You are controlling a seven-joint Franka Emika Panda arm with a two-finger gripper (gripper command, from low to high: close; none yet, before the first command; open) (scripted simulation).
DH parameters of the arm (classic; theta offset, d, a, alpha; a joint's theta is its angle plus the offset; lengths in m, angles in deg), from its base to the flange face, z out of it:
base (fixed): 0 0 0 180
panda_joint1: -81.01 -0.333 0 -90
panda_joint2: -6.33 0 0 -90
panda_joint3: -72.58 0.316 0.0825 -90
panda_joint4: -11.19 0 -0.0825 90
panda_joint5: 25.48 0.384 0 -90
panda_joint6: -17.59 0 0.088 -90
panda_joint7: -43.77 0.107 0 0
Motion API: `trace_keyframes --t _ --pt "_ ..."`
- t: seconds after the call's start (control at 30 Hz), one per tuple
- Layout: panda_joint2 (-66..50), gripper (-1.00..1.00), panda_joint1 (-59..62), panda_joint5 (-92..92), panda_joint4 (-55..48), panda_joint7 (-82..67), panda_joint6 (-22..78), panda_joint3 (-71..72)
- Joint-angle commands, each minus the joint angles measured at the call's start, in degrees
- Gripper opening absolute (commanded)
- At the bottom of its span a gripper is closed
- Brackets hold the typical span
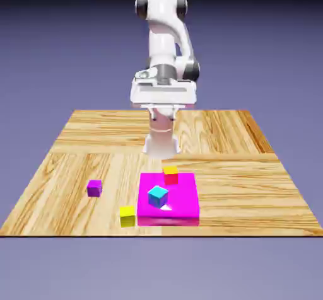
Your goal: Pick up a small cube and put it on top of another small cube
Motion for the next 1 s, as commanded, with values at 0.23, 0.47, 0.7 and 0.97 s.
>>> trace_keyframes --t 0.23,0.47,0.7,0.97 --pt "-16.61 0.00 9.77 -2.67 -5.90 -8.95 10.55 -4.52" --pt "-31.15 0.00 18.32 -5.00 -11.05 -16.78 19.77 -8.47" --pt "-43.24 0.00 24.46 -6.28 -14.69 -22.37 24.14 -11.00" --pt "-50.29 -1.00 25.29 -5.15 -14.96 -23.06 17.36 -10.34"
